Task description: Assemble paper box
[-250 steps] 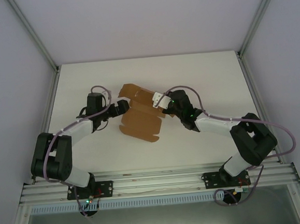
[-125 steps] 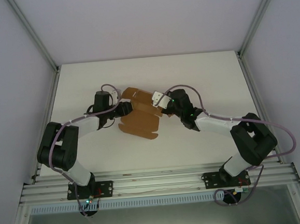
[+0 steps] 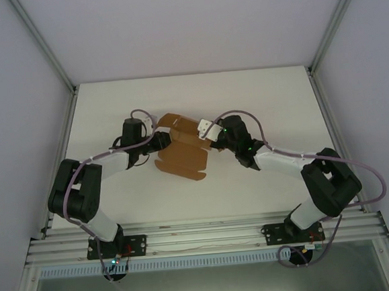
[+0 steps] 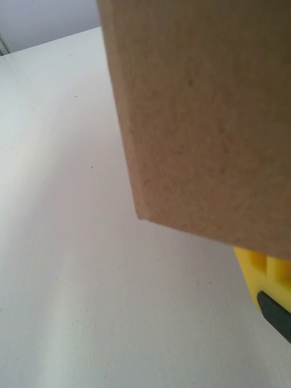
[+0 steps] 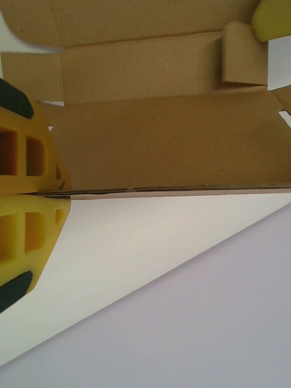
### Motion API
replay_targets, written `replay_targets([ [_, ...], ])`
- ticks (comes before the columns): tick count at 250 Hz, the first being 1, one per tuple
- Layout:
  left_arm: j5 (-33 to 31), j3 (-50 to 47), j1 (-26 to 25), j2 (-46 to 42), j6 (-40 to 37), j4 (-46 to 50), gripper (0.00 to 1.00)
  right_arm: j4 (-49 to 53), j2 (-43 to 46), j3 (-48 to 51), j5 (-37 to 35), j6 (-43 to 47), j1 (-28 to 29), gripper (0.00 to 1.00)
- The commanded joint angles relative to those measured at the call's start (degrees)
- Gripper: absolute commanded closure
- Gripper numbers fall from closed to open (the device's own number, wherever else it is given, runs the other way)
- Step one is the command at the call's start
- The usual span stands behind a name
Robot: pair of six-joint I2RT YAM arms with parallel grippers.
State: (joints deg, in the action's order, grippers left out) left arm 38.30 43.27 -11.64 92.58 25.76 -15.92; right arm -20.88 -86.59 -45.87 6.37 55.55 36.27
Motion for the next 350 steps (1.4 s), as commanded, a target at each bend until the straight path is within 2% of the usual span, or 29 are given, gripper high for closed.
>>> replay_targets([
  [1,-1.7,-1.5,-0.7,-4.0,-0.8,3.1,0.62,3.8,1.3,-2.0,-2.9,4.0,0.0,1.00],
  [27,-5.3,-2.6,-0.7,-8.5,-3.4,9.3,0.41,6.9,0.8,-3.0,-4.7,8.1,0.1,1.00],
  [41,-7.2,-2.9,-0.6,-11.6,-4.5,12.3,0.24,7.6,0.3,-3.8,-5.3,10.2,0.0,1.00],
  [57,-10.0,-3.0,-0.6,-15.4,-5.4,15.7,0.13,7.7,-0.3,-4.4,-5.6,12.6,-0.1,1.00],
  [66,-12.4,-2.9,-0.4,-17.5,-5.5,17.1,0.01,7.9,-0.7,-4.9,-5.7,14.1,0.0,1.00],
  [69,-13.2,-2.8,-0.3,-18.1,-5.5,17.5,0.00,8.0,-0.9,-5.0,-5.8,14.7,-0.1,1.00],
  [93,-18.3,-0.1,1.5,-21.4,-5.9,21.2,0.00,8.0,-2.4,-5.6,-6.4,18.8,0.0,1.00],
  [118,-25.4,4.6,3.9,-21.0,-4.6,25.2,0.00,6.0,-3.0,-5.3,-6.1,21.3,0.2,1.00],
  [142,-26.4,7.1,6.0,-17.7,-3.5,24.5,0.00,3.6,-3.1,-4.7,-6.5,22.7,0.5,1.00],
  [167,-23.4,9.5,7.0,-11.9,-2.4,22.0,0.00,3.4,-2.8,-4.5,-7.1,23.1,0.7,1.00],
  [204,-10.8,13.0,7.0,-3.6,-2.9,16.9,0.00,4.8,-2.4,-4.4,-6.7,21.2,0.8,1.00],
  [246,-0.6,14.1,4.3,1.3,-4.6,12.9,0.12,4.8,-3.0,-5.2,-8.0,19.9,0.8,1.00],
  [284,2.4,12.8,-0.3,3.7,-3.8,9.8,0.29,6.1,-4.3,-6.7,-9.6,19.5,0.7,1.00],
  [350,-2.3,7.9,-3.3,3.5,-5.3,6.5,0.34,7.9,-4.5,-6.9,-9.8,21.9,0.9,1.00],
])
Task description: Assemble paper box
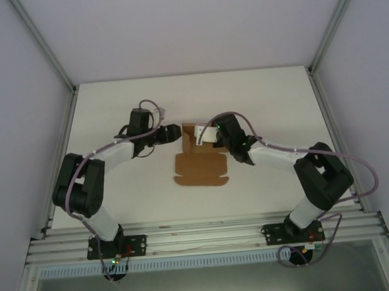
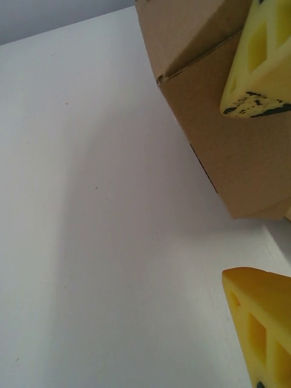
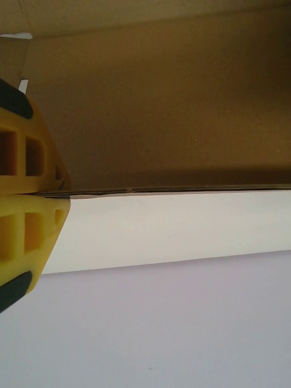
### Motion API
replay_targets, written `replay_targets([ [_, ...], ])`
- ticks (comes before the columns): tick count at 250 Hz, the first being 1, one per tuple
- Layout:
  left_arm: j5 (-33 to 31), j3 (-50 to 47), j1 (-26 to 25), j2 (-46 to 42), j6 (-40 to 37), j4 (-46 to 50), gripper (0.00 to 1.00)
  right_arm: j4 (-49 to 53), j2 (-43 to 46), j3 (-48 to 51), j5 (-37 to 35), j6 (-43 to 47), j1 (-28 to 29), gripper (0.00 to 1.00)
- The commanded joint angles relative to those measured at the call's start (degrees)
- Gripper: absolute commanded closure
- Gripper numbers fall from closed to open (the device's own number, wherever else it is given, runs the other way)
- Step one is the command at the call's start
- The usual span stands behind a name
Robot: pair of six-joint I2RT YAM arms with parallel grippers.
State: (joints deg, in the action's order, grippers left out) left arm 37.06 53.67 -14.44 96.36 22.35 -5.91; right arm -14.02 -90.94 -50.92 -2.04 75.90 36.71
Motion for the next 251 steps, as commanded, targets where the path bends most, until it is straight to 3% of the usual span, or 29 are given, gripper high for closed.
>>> replay_targets([
  [1,-1.0,-2.6,-0.5,-0.3,-1.9,-3.7,0.34,1.1,-0.2,-1.8,-1.5,1.6,0.5,1.00],
  [49,-6.0,-7.0,-1.8,-1.9,-4.9,-5.4,0.34,-3.0,-2.3,-0.2,-5.0,8.6,1.2,1.00],
  [113,-7.1,-13.6,-1.9,-6.3,-5.2,-11.6,0.34,-12.1,-2.2,1.7,-6.1,13.9,1.9,1.00],
  [155,-9.9,-11.9,-2.0,-7.7,-5.3,-10.4,0.34,-15.7,-3.8,1.8,-6.2,16.9,2.0,1.00],
  [213,-6.2,-11.3,-2.0,-7.3,-9.2,-14.4,0.28,-23.6,-6.8,1.0,-7.4,18.1,2.0,1.00],
  [251,-9.2,-8.6,-2.5,-4.4,-11.1,-14.5,0.28,-24.4,-8.3,1.6,-5.2,17.3,2.0,1.00],
])
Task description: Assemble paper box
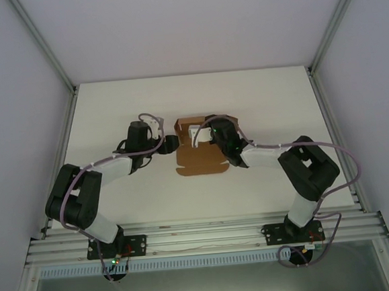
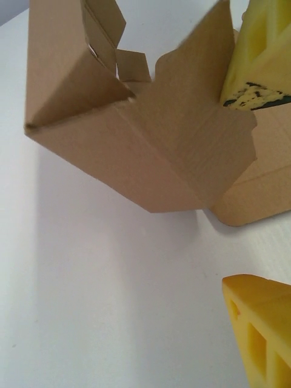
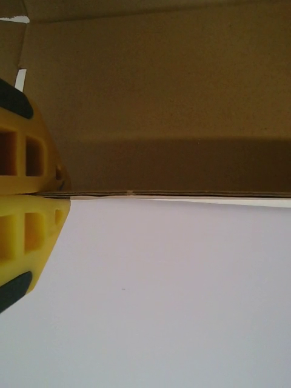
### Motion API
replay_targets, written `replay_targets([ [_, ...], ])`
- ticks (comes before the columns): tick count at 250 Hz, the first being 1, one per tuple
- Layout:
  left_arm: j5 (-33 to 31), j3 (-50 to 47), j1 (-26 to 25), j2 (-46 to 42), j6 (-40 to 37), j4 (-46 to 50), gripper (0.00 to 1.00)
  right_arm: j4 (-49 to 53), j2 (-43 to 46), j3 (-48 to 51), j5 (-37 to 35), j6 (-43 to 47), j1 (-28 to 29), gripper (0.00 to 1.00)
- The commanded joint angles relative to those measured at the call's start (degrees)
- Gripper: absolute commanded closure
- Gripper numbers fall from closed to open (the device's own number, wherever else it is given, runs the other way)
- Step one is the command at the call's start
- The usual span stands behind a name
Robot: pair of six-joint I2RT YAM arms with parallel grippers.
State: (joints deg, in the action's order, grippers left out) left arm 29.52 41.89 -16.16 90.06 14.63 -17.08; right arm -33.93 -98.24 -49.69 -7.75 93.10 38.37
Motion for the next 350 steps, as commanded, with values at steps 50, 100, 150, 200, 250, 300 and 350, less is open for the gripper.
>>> replay_targets([
  [50,-2.5,3.7,-1.0,5.6,-3.9,-7.7,0.30,-3.7,-0.8,2.8,2.5,-2.7,0.2,1.00],
  [100,-6.2,4.0,-2.8,7.4,-6.3,-8.3,0.35,-0.7,-0.5,5.3,5.6,-3.9,0.4,1.00],
  [150,-9.3,4.8,-5.3,10.2,-8.8,-9.9,0.43,1.5,-1.7,4.8,4.1,-4.4,0.6,1.00],
  [200,-10.0,6.2,-5.9,13.0,-6.9,-13.2,0.58,14.5,-0.6,-0.6,5.1,-9.5,-0.2,1.00],
  [250,-13.8,10.1,-7.6,16.9,-5.9,-11.5,0.68,16.6,-3.2,-2.6,4.3,-9.0,-0.4,1.00],
  [300,-23.2,12.4,-9.6,18.9,-3.5,-10.2,1.00,17.8,-3.9,-3.2,4.2,-10.5,-0.6,1.00],
  [350,-40.7,12.8,-12.5,22.5,1.1,-10.8,1.00,20.3,-3.5,-4.1,3.7,-13.1,-0.5,1.00],
])
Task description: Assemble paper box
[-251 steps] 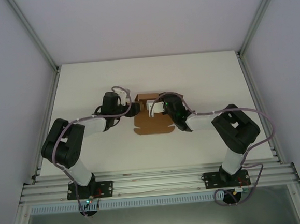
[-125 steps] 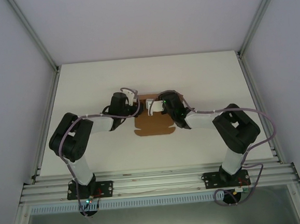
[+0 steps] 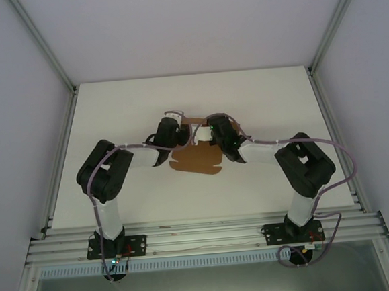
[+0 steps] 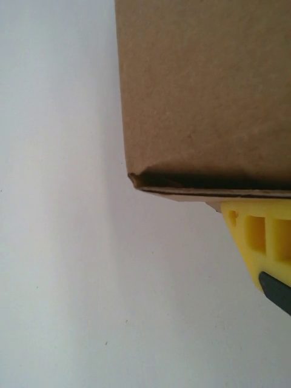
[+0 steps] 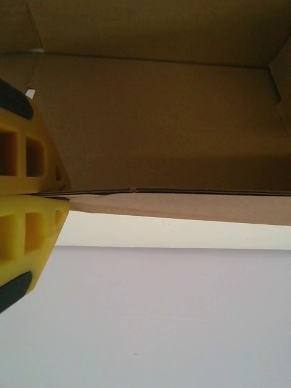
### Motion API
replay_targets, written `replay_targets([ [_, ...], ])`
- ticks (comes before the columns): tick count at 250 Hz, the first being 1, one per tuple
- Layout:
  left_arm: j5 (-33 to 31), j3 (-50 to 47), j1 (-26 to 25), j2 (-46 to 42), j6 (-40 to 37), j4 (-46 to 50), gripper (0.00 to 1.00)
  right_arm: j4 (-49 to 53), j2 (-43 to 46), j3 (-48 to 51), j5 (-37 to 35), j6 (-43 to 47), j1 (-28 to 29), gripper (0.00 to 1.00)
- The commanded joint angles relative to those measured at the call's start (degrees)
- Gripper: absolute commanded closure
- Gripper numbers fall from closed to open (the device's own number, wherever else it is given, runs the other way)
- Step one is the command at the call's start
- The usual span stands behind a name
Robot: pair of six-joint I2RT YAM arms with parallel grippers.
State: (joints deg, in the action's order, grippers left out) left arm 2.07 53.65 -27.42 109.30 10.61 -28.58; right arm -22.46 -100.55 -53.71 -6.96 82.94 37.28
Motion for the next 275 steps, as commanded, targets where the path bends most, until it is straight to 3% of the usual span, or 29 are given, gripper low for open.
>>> replay_targets([
  [1,-13.6,1.0,-1.2,3.3,5.3,0.8,1.00,8.9,-1.1,0.0,2.9,-3.0,0.6,1.00],
  [47,-22.1,2.4,-3.2,5.0,7.5,4.4,1.00,10.0,-1.1,-0.2,1.5,-4.1,0.7,1.00],
  [85,-16.1,1.9,-3.4,4.6,5.1,4.6,1.00,10.3,-0.9,-0.2,1.3,-4.2,0.6,1.00],
  [111,-11.7,1.3,-3.2,3.3,4.6,4.3,0.76,10.3,-0.7,-0.3,1.7,-4.3,0.6,1.00],
  [149,-10.5,1.9,-3.2,2.7,4.3,4.0,0.68,11.0,-0.7,-0.6,2.3,-4.7,0.6,1.00],
  [189,-9.0,3.4,-2.6,3.7,5.3,3.6,0.78,11.0,-0.7,-0.7,2.5,-5.0,0.6,1.00],
  [195,-9.2,3.8,-2.6,4.0,5.5,3.7,0.85,11.0,-0.6,-0.6,2.6,-5.2,0.6,1.00],
  [202,-9.6,4.3,-2.6,4.4,5.9,4.2,1.00,11.2,-0.5,-0.7,2.8,-5.4,0.7,1.00],
  [275,-21.3,4.8,-2.8,5.3,7.5,7.5,1.00,12.7,0.2,-1.0,2.5,-5.8,0.6,1.00],
])
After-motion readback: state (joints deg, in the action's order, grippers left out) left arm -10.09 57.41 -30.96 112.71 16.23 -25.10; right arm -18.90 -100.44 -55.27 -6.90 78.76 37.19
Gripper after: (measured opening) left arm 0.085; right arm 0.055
